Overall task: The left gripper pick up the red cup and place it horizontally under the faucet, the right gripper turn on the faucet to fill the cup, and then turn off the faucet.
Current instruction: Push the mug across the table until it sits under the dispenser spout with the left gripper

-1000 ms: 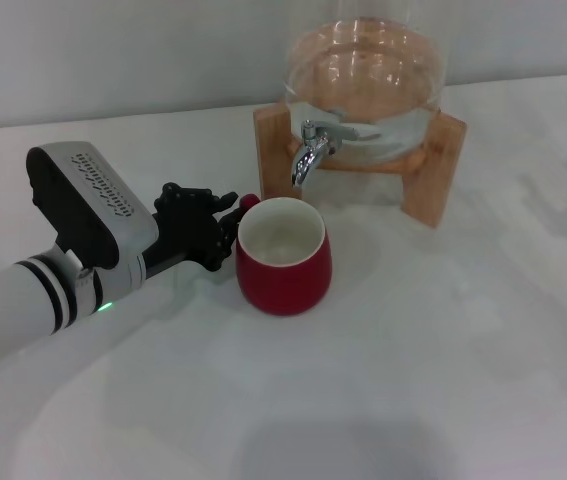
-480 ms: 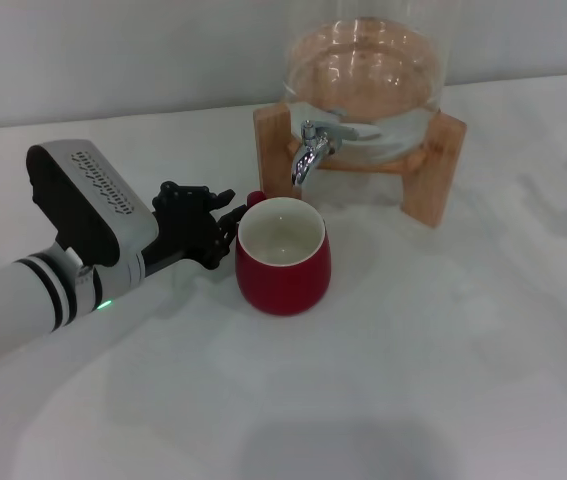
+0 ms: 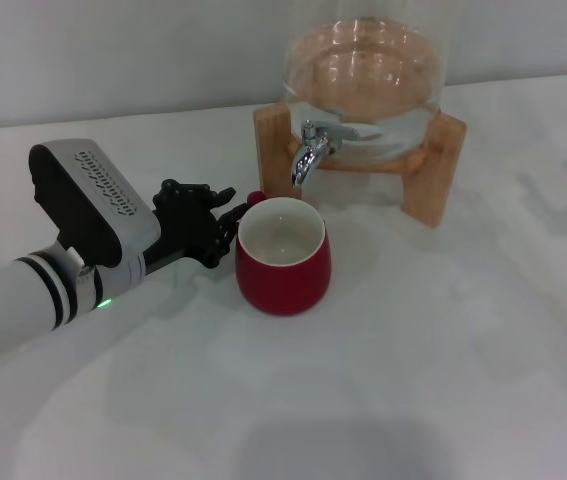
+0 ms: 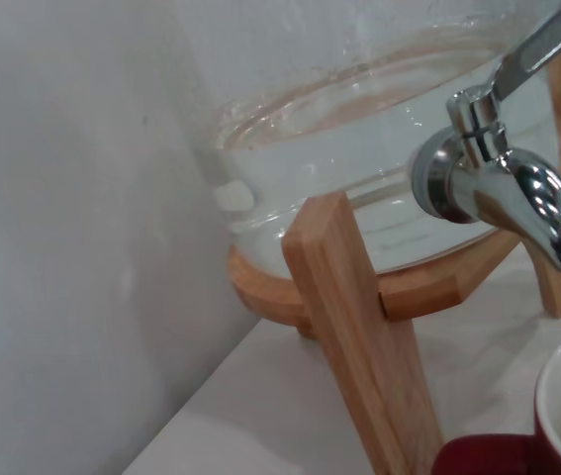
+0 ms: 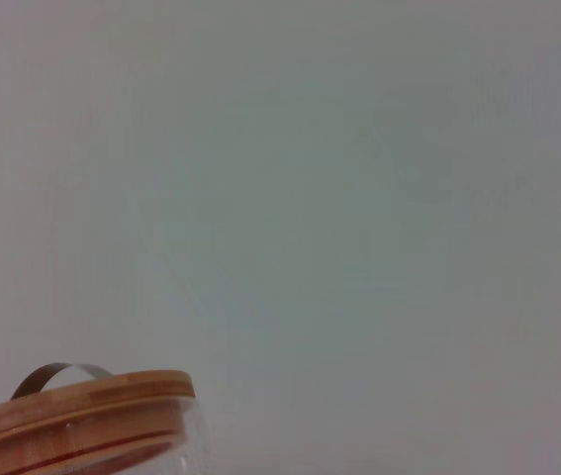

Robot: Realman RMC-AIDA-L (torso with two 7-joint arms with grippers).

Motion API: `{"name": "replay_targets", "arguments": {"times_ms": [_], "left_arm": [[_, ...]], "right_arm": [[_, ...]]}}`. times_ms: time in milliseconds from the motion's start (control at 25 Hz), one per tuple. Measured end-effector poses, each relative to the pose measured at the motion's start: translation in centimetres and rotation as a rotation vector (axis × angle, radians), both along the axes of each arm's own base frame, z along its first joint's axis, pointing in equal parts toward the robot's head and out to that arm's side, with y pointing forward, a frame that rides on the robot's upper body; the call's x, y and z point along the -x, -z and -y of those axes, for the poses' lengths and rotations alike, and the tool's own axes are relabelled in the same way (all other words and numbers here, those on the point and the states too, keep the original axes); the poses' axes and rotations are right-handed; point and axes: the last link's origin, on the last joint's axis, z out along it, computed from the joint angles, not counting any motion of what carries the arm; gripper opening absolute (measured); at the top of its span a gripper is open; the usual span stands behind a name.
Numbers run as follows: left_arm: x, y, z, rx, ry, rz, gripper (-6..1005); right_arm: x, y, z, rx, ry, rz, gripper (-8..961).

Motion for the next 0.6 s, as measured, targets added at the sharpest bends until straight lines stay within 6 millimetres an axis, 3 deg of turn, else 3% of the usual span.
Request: {"name": "replay_targets", "arguments": {"times_ms": [600], "left_arm": [[0.37,-0.06,0.12,-0.005,-0.016,0.005,233]], "right_arm": [[-0.12,-0.13,0.18,-0.008,0.003,-0.004,828]]}}
